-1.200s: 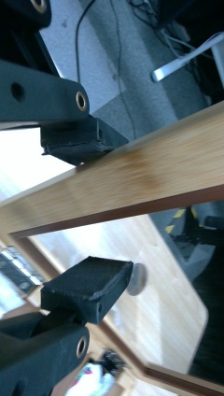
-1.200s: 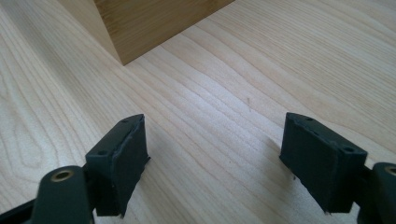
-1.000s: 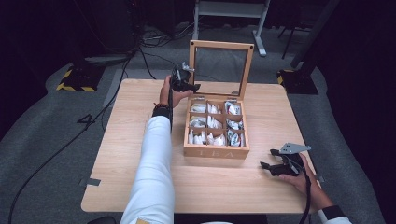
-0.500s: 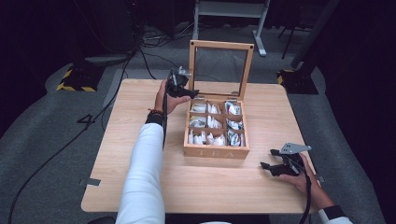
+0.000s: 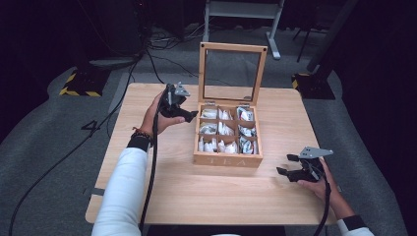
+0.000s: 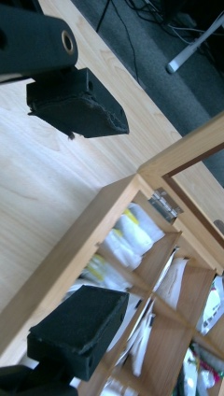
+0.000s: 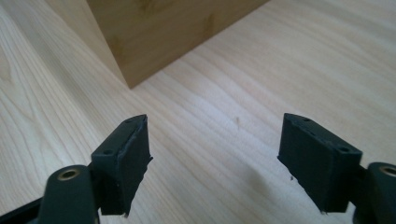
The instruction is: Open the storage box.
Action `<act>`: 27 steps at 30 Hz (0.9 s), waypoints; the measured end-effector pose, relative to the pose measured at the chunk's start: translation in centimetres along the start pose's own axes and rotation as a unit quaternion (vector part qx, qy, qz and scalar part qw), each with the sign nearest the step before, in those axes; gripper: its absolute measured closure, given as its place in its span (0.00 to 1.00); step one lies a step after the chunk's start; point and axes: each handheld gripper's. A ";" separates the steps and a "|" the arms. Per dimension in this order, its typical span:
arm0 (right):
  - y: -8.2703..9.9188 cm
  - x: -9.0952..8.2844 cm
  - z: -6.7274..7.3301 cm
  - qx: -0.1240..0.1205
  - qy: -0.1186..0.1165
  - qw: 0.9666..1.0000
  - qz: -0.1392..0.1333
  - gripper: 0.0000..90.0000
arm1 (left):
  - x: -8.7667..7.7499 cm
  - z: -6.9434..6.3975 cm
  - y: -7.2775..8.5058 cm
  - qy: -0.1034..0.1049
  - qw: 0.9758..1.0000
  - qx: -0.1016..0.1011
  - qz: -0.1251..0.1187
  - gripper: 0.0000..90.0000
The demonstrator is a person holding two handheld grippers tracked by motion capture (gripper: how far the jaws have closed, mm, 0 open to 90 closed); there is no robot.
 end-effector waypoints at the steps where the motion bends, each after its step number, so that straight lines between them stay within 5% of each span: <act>1: -0.2 -0.2 0.0 0.002 0.000 1.000 -0.006 0.28 | -0.4 -0.1 0.4 0.000 1.000 -0.001 0.000 0.19; 11: -2.8 -2.2 0.1 -0.007 -0.010 0.999 -0.040 0.33 | -3.3 -2.5 4.4 -0.003 1.000 0.018 0.001 0.19; 17: -4.6 -2.1 0.8 -0.028 0.011 0.999 -0.026 0.38 | -3.5 -4.0 8.0 -0.007 0.999 0.027 0.030 0.19; 27: -8.0 -1.7 2.0 -0.056 -0.002 0.997 -0.045 0.41 | -4.1 -6.1 13.0 -0.001 0.999 0.022 0.049 0.19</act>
Point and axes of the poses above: each handheld gripper's, and its own axes: x roughly forward along the jaws, y roughly out of its underside, z roughly to its left, and after that the axes turned 3 degrees about z, right-handed
